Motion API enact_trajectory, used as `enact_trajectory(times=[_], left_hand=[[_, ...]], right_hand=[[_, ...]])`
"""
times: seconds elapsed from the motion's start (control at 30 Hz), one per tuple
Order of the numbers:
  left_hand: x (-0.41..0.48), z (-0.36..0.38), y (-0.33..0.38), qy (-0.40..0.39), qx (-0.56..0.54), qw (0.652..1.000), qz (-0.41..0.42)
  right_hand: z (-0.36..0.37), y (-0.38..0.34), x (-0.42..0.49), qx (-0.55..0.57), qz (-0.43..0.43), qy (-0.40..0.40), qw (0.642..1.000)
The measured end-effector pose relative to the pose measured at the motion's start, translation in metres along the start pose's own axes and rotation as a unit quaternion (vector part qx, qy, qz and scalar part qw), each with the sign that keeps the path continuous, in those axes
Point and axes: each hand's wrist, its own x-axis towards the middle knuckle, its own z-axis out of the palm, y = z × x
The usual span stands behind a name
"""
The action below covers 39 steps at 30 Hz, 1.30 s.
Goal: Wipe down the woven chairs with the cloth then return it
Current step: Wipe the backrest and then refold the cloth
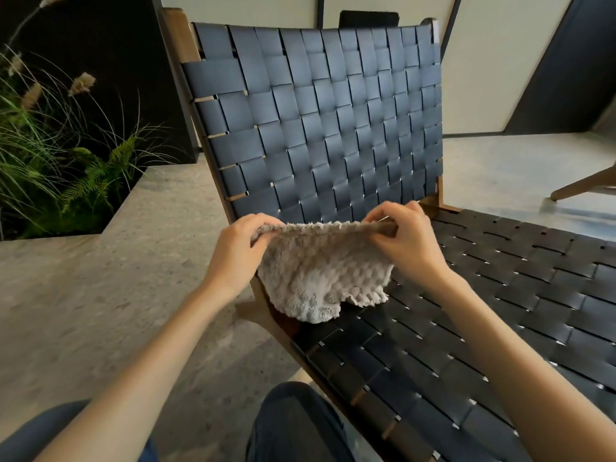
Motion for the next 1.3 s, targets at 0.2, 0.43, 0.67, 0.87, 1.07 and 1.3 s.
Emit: enact_trajectory(times=[0.2, 0.43, 0.67, 0.87, 1.07, 1.3], left_hand=[[0.005, 0.002, 0.01, 0.062, -0.104, 0.992, -0.023], [-0.013, 0.024, -0.009, -0.164, -0.059, 0.983, -0.056], [-0.055, 0.061, -0.036, -0.299, 0.165, 0.933, -0.11], [-0.071, 0.067, -0.028, -0.248, 0.227, 0.941, -0.04], [-0.089, 0.075, 0.002, -0.447, 0.148, 0.882, -0.028], [-0.103, 0.086, 0.011, -0.351, 0.228, 0.907, 0.039]], right_hand=[[-0.034, -0.008, -0.012, 0.054, -0.015, 0.057, 0.997], [-0.021, 0.022, -0.044, 0.14, 0.126, -0.096, 0.977], [0.029, 0.054, -0.059, -0.079, 0.138, -0.232, 0.96], [0.029, 0.052, -0.078, -0.058, 0.066, -0.282, 0.955], [0.014, 0.054, -0.107, -0.048, 0.068, -0.506, 0.859], [0.02, 0.051, -0.116, -0.165, 0.021, -0.358, 0.919]])
